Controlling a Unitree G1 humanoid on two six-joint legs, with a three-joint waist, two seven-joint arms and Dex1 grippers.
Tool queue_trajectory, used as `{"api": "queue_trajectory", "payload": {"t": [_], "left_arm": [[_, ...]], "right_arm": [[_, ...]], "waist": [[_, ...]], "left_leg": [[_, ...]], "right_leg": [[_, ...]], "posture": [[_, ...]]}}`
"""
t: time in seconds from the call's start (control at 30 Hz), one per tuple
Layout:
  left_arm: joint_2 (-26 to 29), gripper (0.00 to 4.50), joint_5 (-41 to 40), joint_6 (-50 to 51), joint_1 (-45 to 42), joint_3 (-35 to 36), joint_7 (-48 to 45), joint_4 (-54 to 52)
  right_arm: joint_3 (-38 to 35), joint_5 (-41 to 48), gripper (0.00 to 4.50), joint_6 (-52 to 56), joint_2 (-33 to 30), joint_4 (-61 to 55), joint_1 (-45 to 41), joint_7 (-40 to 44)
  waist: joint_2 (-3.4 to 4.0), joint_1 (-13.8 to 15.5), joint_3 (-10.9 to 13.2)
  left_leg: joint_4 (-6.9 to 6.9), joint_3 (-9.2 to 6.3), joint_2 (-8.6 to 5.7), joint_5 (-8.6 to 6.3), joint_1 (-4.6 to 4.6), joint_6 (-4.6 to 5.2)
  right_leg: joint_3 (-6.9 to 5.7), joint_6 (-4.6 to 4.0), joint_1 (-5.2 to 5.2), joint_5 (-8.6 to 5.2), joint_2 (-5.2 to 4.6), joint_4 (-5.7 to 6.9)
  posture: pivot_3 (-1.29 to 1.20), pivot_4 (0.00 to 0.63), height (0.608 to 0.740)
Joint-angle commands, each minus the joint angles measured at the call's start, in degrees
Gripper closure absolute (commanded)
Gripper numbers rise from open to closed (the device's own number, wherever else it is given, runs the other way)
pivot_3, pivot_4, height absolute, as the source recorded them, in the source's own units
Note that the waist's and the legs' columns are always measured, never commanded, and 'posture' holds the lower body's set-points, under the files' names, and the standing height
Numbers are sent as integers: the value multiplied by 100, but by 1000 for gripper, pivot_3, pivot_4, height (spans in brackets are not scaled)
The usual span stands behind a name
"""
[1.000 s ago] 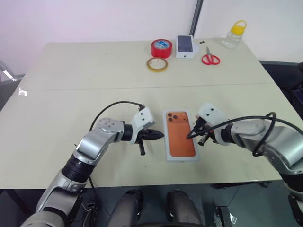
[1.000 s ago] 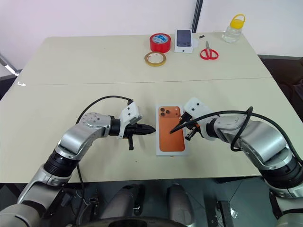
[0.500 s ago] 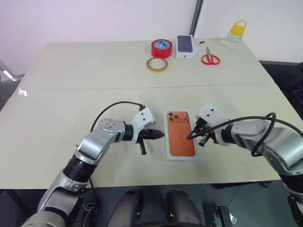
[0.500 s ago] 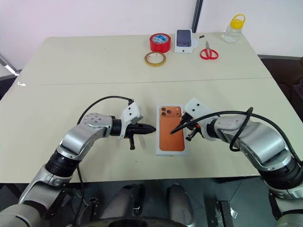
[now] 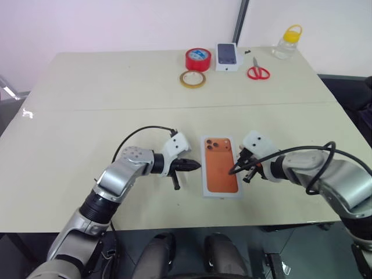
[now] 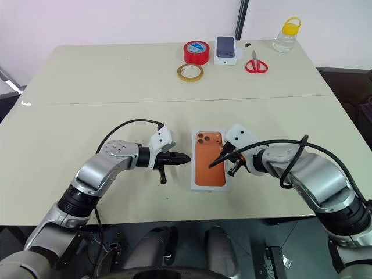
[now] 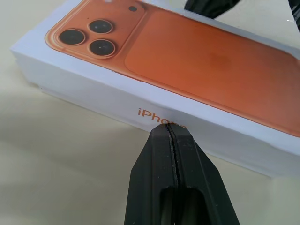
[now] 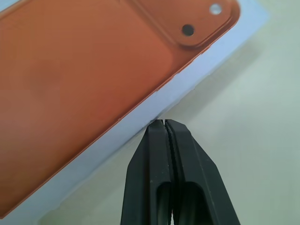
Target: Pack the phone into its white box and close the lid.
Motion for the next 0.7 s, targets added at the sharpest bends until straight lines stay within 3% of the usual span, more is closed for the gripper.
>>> {"api": "queue_trajectory", "payload": {"t": [0.03,0.2,0.43,0.57,0.7], "left_arm": [[-36,4500,-28,-120,-59,-57,-36,-142],[43,4500,-37,-137,-7,13,-52,-127],[-143,4500,-435,33,-193,692,187,115],[-392,4500,-483,43,-330,714,316,207],[-592,4500,-285,-63,-402,389,385,321]], "right_arm": [[-47,-34,4438,-85,-53,-266,3,124],[-257,-140,4438,-223,-319,-217,95,311],[-1259,20,4438,-987,-964,-177,663,1132],[-1655,392,4438,-1176,-891,-493,981,1530],[-1531,604,4438,-1095,-714,-877,1276,1517]], "waist": [[0,2,0],[0,7,0],[0,17,0],[-1,18,0],[-1,13,0]], "left_leg": [[0,0,0,0,0,0],[0,0,0,0,0,0],[1,-1,0,-2,0,3],[4,-1,-1,-2,0,3],[4,-1,0,-1,1,2]], "right_leg": [[0,0,0,0,0,0],[0,0,0,0,0,0],[-3,0,2,0,0,-1],[-4,2,5,1,0,-1],[-4,3,6,1,0,-1]], "posture": [[0,150,740],[0,150,740],[0,150,740],[0,150,740],[0,150,740]]}}
